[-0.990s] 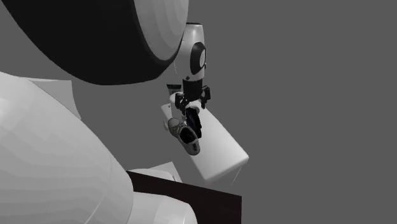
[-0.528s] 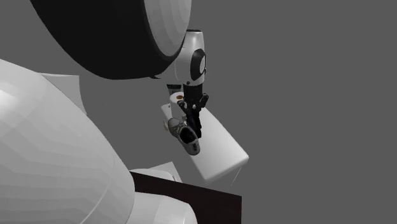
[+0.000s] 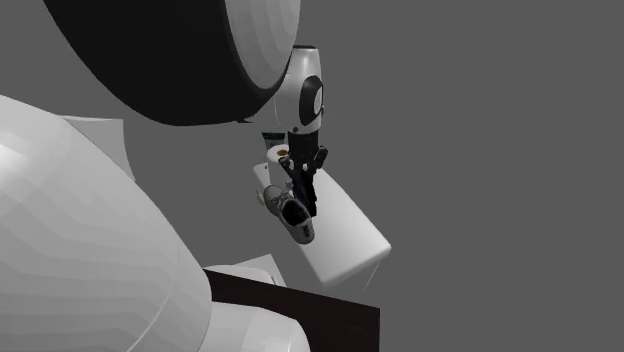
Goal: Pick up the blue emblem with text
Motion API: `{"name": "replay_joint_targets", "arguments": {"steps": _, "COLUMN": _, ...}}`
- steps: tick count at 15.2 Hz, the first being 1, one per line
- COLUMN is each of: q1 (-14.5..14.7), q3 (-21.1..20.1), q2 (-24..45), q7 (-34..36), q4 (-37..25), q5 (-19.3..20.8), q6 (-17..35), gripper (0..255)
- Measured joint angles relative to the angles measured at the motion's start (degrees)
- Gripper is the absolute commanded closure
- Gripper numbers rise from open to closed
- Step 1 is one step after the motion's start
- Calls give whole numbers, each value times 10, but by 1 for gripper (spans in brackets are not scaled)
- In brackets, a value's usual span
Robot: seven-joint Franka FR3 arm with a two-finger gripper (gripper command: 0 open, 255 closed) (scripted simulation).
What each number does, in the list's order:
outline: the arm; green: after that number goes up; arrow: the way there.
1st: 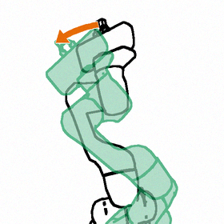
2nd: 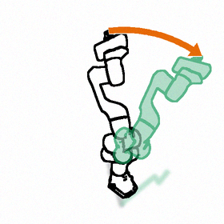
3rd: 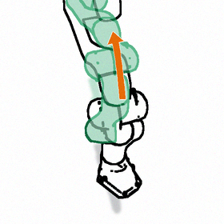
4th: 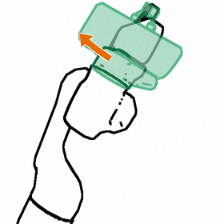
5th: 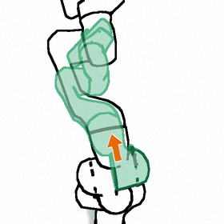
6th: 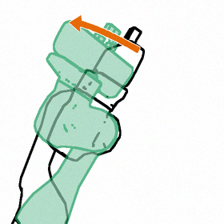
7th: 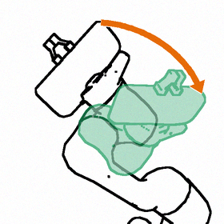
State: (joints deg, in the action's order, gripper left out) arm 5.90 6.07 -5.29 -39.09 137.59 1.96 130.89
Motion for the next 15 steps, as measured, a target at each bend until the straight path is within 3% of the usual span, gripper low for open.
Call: {"name": "replay_joint_targets", "arguments": {"steps": 15, "q1": 0, "q3": -3, "q2": -58, "q7": 2, "q4": -56, "q5": 4, "q6": -114, "gripper": 255}}
